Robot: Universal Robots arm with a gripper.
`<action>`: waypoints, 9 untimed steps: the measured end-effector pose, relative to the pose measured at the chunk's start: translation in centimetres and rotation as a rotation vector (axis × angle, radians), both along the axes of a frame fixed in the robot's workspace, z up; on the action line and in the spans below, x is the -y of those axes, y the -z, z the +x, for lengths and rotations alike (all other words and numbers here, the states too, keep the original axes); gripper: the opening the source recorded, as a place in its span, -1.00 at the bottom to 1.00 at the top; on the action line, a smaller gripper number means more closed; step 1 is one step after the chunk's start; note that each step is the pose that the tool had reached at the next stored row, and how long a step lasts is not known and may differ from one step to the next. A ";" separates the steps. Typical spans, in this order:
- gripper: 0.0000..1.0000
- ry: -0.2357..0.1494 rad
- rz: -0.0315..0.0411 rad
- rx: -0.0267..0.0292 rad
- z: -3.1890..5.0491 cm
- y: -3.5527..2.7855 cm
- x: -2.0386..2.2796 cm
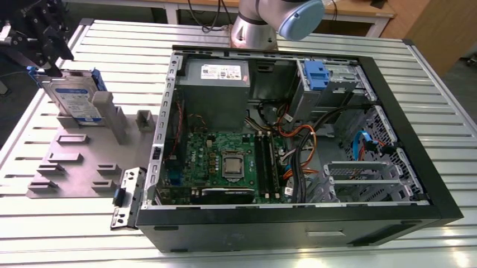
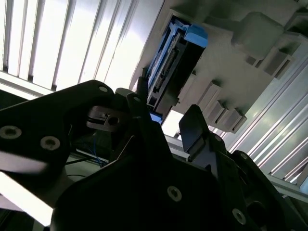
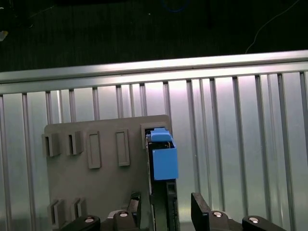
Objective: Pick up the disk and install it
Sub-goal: 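Pick up the disk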
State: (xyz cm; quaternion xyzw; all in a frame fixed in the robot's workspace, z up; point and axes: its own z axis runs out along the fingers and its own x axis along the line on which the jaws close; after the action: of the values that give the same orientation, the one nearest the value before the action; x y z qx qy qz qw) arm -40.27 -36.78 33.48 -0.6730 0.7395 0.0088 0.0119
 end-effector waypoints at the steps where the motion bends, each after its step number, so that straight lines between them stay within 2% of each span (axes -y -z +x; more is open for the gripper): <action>1: 0.06 0.000 0.0000 0.0000 0.00 0.00 -0.01; 5: 0.06 0.000 0.0000 0.0000 0.00 0.31 -0.01; 9: 0.06 0.000 0.0000 0.0001 0.00 1.02 -0.01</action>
State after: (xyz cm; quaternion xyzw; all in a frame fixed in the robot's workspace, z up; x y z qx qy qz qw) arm -40.28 -36.77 32.46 -0.6730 0.7395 0.0088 0.0119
